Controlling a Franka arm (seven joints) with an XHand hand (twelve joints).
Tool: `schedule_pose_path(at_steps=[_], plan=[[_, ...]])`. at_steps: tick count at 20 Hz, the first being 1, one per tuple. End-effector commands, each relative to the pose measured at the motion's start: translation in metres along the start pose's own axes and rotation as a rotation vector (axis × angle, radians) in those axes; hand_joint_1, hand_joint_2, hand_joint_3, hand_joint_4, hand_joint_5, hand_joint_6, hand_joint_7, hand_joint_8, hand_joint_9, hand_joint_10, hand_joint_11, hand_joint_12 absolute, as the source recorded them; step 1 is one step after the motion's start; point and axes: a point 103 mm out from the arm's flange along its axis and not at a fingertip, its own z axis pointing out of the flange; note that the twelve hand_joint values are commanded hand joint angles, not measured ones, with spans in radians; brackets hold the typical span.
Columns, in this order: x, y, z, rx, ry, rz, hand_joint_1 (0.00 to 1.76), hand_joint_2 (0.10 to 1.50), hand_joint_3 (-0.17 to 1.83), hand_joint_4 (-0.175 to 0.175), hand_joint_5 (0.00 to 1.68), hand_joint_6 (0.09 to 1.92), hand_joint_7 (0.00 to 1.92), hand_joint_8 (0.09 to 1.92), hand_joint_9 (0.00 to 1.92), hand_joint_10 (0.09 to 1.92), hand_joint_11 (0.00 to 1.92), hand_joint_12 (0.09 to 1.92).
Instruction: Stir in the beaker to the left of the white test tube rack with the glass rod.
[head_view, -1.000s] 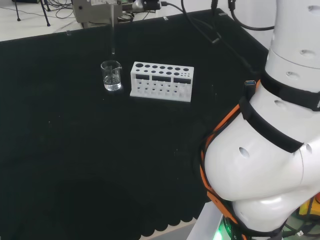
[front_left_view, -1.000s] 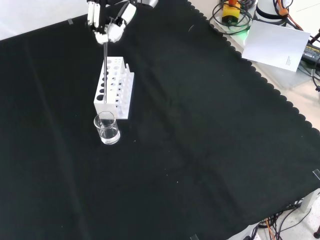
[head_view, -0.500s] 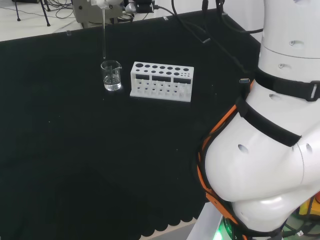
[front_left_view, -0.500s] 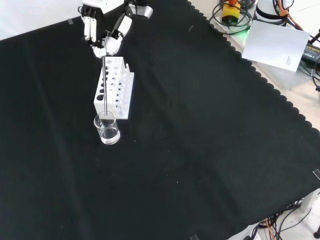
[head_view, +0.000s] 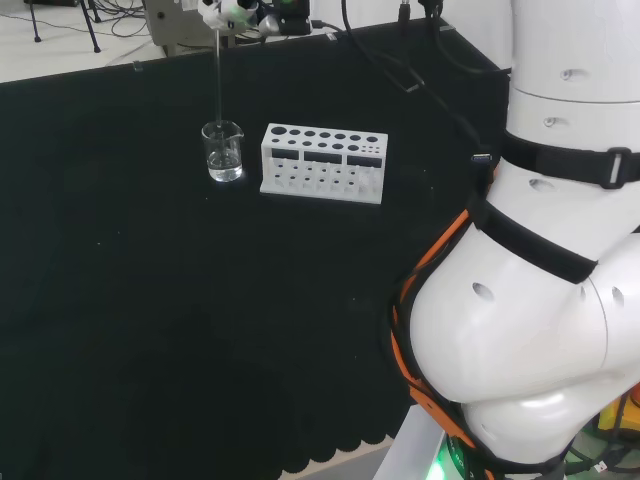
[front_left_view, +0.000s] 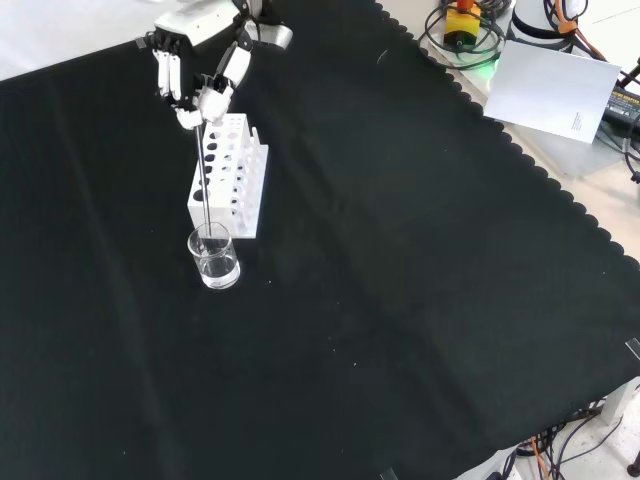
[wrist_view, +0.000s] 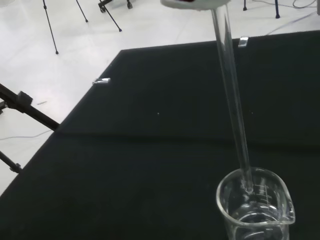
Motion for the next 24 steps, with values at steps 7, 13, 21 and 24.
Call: schedule_pose_path(at_steps=[7, 13, 21, 24], plan=[[-0.018, 0.019, 0.035, 0.068, 0.027, 0.013, 1.31, 1.12, -0.17, -0.175, 1.29, 0.19, 1.15, 1.07, 1.73, 0.78, 1.76, 0.66], [-0.038, 0.02, 0.054, 0.109, 0.041, 0.031, 1.31, 1.12, -0.17, -0.175, 1.29, 0.19, 1.15, 1.08, 1.73, 0.79, 1.76, 0.66], [-0.038, 0.01, 0.055, 0.122, 0.033, 0.039, 1.31, 1.12, -0.17, -0.175, 1.29, 0.18, 1.15, 1.08, 1.73, 0.79, 1.76, 0.67], [-0.022, 0.008, 0.055, 0.12, 0.021, 0.019, 1.31, 1.12, -0.17, -0.175, 1.29, 0.18, 1.15, 1.08, 1.73, 0.79, 1.76, 0.67]])
